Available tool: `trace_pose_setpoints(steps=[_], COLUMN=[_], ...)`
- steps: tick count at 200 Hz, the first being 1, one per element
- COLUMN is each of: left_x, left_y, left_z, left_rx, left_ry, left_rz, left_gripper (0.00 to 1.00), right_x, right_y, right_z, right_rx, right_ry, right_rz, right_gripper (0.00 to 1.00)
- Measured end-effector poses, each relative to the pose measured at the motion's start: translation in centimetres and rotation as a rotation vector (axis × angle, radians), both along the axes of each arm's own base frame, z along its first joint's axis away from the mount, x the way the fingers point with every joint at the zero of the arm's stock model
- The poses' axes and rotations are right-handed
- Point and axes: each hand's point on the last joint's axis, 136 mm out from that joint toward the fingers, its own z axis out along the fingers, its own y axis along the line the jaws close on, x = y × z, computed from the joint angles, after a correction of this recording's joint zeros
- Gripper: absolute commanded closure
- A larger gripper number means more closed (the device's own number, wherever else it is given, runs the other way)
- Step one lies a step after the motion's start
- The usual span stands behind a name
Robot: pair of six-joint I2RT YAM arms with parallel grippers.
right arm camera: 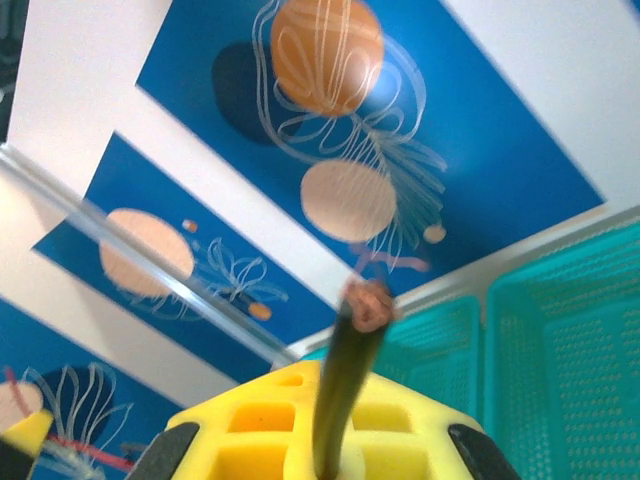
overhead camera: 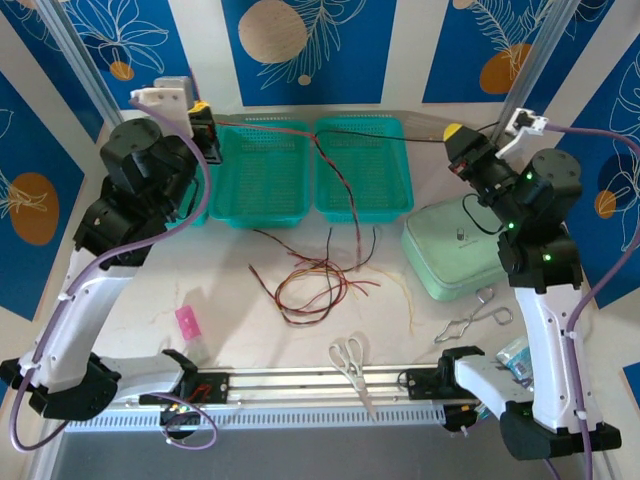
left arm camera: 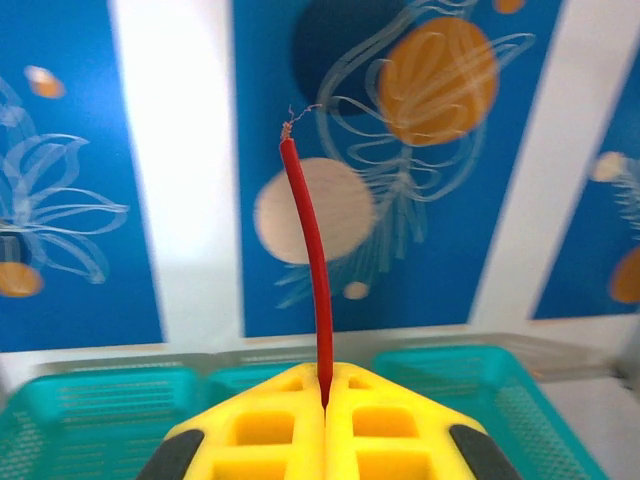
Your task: Untangle the cables
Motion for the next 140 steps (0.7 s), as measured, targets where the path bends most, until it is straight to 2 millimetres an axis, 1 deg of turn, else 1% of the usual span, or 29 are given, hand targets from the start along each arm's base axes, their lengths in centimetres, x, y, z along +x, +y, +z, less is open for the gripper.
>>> trace_pose_setpoints(steps=[34,68,93,109,140], left_x=[0.1,0.9,2.1,2.9,4.3], left_y=[4.4,8.1,10.5,11.9,14.4], left_z=[0.0,-1.2,-3.0,-4.7,-8.0], left_rx=[0.08,0.118,0.11,0.099,0.046], left_ry=[0.01,0.064,0.117,0.169,0.262], left_rz=[0.162,0.282,0.345,0.374,0.414], left_gripper=[1.0,1.0,1.0,1.0,1.0], right_x=[-0.2,-0.7,-1.0,-1.0,-0.5], right_y=[-3.2,-5.3,-6.5,-7.0,-7.3], right_z=[1.7,4.7,6.0,6.1,5.9], right_rx=[-0.044,-0.104,-0.129,-0.14,-0.151], right_ry=[-0.034,-0.104,-0.133,-0.135,-0.127], right_rz=[-0.146,-0.245,-0.289,-0.303,-0.303], right_gripper=[1.0,1.0,1.0,1.0,1.0])
